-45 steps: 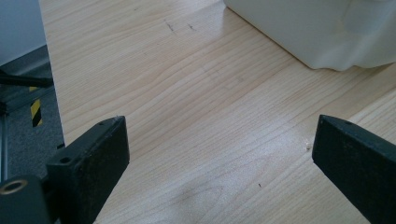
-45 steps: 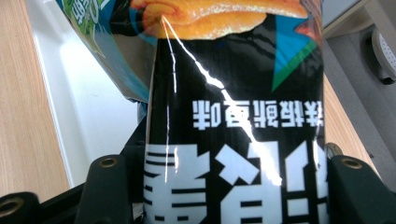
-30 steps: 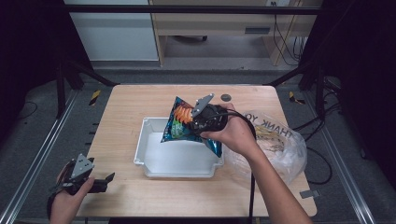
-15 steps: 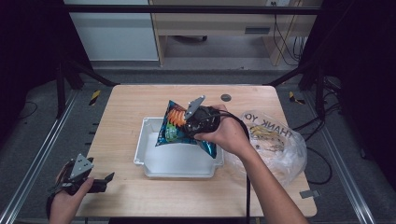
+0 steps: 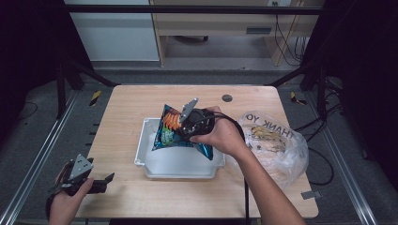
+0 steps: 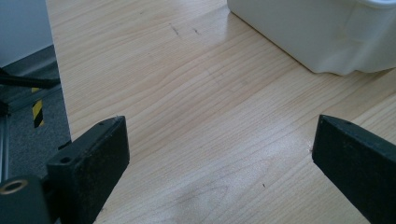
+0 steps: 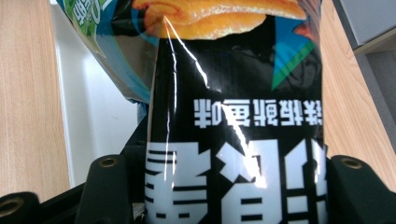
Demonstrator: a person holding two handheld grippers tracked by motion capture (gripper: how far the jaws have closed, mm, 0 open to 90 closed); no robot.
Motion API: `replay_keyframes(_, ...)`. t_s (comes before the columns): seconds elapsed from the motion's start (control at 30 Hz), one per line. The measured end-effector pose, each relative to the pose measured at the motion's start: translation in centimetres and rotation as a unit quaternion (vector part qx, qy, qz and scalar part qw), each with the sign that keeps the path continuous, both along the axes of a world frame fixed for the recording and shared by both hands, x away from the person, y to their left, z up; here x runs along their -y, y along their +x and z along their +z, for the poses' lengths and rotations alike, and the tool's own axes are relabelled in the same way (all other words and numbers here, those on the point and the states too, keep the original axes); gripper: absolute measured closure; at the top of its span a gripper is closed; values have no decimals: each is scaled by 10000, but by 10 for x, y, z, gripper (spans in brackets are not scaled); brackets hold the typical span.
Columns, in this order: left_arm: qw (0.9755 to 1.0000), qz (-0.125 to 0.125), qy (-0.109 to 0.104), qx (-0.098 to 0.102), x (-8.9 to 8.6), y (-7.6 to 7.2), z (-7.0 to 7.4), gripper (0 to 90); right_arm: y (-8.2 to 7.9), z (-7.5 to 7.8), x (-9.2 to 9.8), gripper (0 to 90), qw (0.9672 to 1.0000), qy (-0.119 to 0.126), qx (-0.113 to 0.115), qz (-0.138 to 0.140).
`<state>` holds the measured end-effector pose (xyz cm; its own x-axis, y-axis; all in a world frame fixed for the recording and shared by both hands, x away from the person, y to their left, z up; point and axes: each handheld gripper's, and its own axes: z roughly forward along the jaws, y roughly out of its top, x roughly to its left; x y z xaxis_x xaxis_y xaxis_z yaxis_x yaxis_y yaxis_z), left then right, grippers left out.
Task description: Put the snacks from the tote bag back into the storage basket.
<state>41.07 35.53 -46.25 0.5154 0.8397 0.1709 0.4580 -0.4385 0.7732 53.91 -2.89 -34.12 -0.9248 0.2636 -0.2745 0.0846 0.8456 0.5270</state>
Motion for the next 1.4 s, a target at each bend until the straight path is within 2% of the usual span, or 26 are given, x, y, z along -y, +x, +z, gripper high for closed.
replay_keyframes(0.57, 10000, -18, 8, 21, 0, 0, 1, 36, 0, -7, -11, 414, 9997, -152, -17, 194)
replay_keyframes(1.4, 10000, -48, -16, 45, 1, 0, 2, 36, 4, -23, -23, 414, 9988, -392, -170, 222)
